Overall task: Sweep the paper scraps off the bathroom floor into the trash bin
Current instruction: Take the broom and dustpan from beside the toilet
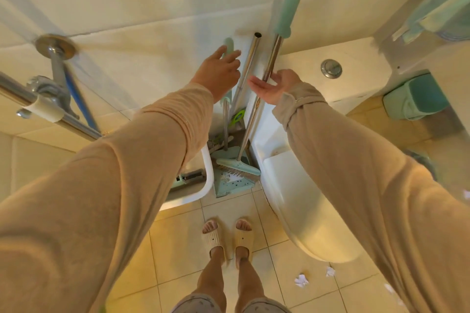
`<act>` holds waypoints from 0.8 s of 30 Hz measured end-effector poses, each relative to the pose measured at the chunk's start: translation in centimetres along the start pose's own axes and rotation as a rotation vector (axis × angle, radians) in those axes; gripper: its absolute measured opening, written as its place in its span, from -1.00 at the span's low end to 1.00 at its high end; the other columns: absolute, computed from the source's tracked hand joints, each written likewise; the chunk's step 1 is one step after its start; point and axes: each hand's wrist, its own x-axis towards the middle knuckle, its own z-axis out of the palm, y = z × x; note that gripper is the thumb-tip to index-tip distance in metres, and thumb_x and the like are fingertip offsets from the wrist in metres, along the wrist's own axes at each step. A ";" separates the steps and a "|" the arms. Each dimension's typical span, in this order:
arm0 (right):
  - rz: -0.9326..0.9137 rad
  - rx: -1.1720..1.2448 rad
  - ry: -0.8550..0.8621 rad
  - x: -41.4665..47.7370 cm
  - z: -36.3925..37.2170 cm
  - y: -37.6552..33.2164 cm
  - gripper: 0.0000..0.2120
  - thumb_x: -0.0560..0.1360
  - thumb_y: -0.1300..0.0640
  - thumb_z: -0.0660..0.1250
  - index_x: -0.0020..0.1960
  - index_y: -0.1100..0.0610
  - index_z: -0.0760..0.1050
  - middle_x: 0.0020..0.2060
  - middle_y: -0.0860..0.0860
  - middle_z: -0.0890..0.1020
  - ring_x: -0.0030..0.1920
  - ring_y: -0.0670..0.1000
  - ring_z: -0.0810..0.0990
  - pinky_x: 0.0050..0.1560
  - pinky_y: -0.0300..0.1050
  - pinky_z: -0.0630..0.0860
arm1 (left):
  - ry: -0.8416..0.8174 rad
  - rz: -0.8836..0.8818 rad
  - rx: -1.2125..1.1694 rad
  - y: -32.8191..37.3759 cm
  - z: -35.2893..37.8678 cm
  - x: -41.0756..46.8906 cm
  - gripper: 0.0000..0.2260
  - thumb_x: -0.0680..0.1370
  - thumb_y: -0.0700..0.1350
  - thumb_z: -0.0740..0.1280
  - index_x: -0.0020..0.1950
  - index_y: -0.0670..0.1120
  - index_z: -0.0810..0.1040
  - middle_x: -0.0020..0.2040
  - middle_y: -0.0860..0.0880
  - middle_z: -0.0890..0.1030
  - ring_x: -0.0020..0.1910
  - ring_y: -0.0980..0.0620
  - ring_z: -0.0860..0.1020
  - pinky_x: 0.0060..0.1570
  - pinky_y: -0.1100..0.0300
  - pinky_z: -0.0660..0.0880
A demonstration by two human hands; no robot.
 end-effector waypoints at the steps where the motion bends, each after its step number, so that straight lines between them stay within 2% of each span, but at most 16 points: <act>1: 0.030 0.030 0.027 -0.5 -0.5 0.6 -0.73 0.64 0.16 0.01 -0.12 0.26 0.37 0.01 0.33 0.50 0.19 0.29 0.52 0.16 0.12 0.50 | -0.003 0.030 0.014 0.4 -0.4 -0.3 -0.73 0.56 -0.33 0.19 0.24 -0.22 0.50 0.29 -0.17 0.48 0.45 -0.15 0.23 0.49 -0.08 0.05; 4: 0.084 0.174 0.060 -2.1 -2.0 2.7 -0.76 0.62 0.26 0.09 -0.19 0.31 0.39 -0.23 0.20 0.46 -0.18 0.18 0.50 -0.13 -0.06 0.55 | -0.025 0.118 0.104 1.9 -1.8 -1.1 -0.78 0.52 -0.37 0.26 0.10 -0.20 0.58 0.07 -0.11 0.61 0.19 -0.13 0.48 0.48 -0.08 0.10; 7: 0.172 0.505 0.122 -3.1 -4.6 5.1 -0.80 0.60 0.29 0.07 -0.13 0.29 0.40 -0.25 0.18 0.41 -0.28 0.10 0.45 -0.46 -0.11 0.50 | -0.070 0.205 0.173 3.2 -2.7 -2.2 -0.81 0.51 -0.35 0.29 0.05 -0.17 0.61 0.05 -0.09 0.64 0.15 -0.12 0.50 0.49 -0.08 0.09; 9: 0.229 0.591 0.135 -3.7 -6.8 6.6 -0.77 0.50 0.37 0.00 -0.21 0.21 0.37 -0.31 0.08 0.33 -0.38 0.01 0.36 -0.63 -0.28 0.39 | -0.075 0.259 0.219 4.4 -3.3 -3.1 -0.81 0.51 -0.34 0.30 0.02 -0.14 0.62 0.04 -0.07 0.65 0.13 -0.12 0.50 0.46 -0.09 0.13; 11: 0.265 0.554 0.139 -4.8 -8.5 7.7 -0.81 0.39 0.36 0.02 -0.30 0.14 0.30 -0.37 0.02 0.24 -0.43 -0.03 0.27 -0.66 -0.37 0.34 | -0.075 0.284 0.234 5.6 -4.1 -3.9 -0.82 0.50 -0.33 0.31 -0.02 -0.11 0.63 0.02 -0.04 0.65 0.11 -0.10 0.49 0.45 -0.09 0.16; 13: 0.256 0.494 0.142 -6.1 -9.8 8.8 -0.77 0.46 0.28 0.05 -0.35 0.12 0.27 -0.45 -0.01 0.23 -0.45 -0.06 0.24 -0.64 -0.41 0.33 | -0.076 0.293 0.247 7.0 -4.7 -4.8 -0.85 0.49 -0.30 0.34 -0.03 -0.10 0.63 0.01 -0.04 0.65 0.12 -0.10 0.49 0.45 -0.10 0.16; 16: 0.237 0.501 0.115 -8.0 -12.0 10.4 -0.60 0.60 0.12 0.01 -0.41 0.11 0.27 -0.75 0.00 0.22 -0.59 -0.09 0.28 -0.60 -0.44 0.34 | -0.052 0.263 0.249 8.9 -5.0 -6.0 -0.86 0.50 -0.28 0.35 -0.02 -0.11 0.64 0.02 -0.04 0.66 0.14 -0.11 0.49 0.45 -0.11 0.12; 18: 0.223 0.559 0.092 -9.0 -13.5 11.4 -0.43 0.62 0.06 -0.04 -0.53 0.15 0.32 -0.82 0.01 0.22 -0.77 -0.04 0.33 -0.61 -0.44 0.36 | -0.033 0.245 0.250 9.9 -5.2 -6.9 -0.86 0.49 -0.28 0.34 -0.02 -0.11 0.64 0.01 -0.04 0.65 0.14 -0.12 0.48 0.46 -0.12 0.10; 20: 0.256 0.530 0.071 -9.9 -15.2 12.6 -0.30 0.62 0.06 -0.09 -0.65 0.24 0.33 -0.81 0.04 0.27 -0.80 -0.01 0.35 -0.65 -0.43 0.35 | -0.019 0.249 0.229 11.0 -5.2 -7.9 -0.84 0.49 -0.29 0.32 -0.02 -0.11 0.63 0.01 -0.05 0.65 0.15 -0.12 0.48 0.47 -0.13 0.06; 21: 0.286 0.502 0.080 -10.6 -15.9 13.4 -0.36 0.61 0.07 -0.06 -0.59 0.25 0.34 -0.80 0.06 0.30 -0.80 0.00 0.37 -0.66 -0.43 0.35 | -0.009 0.259 0.214 11.5 -5.2 -8.4 -0.84 0.50 -0.30 0.32 -0.02 -0.11 0.63 0.01 -0.05 0.64 0.17 -0.12 0.47 0.48 -0.14 0.03; 22: 0.290 0.485 0.090 -11.1 -16.5 14.2 -0.52 0.58 0.10 -0.01 -0.48 0.22 0.31 -0.79 0.08 0.32 -0.79 0.01 0.38 -0.67 -0.42 0.34 | 0.003 0.269 0.209 11.9 -5.1 -8.8 -0.83 0.50 -0.29 0.31 -0.01 -0.10 0.64 0.01 -0.04 0.64 0.18 -0.12 0.47 0.48 -0.14 0.01; 24: 0.221 0.410 0.112 -12.2 -17.0 15.6 -0.86 0.35 0.25 0.11 -0.37 0.16 0.21 -0.78 0.09 0.34 -0.78 0.00 0.39 -0.69 -0.41 0.33 | 0.042 0.290 0.230 12.5 -5.0 -9.6 -0.83 0.50 -0.27 0.32 0.00 -0.08 0.64 -0.01 -0.02 0.64 0.18 -0.12 0.47 0.47 -0.15 0.01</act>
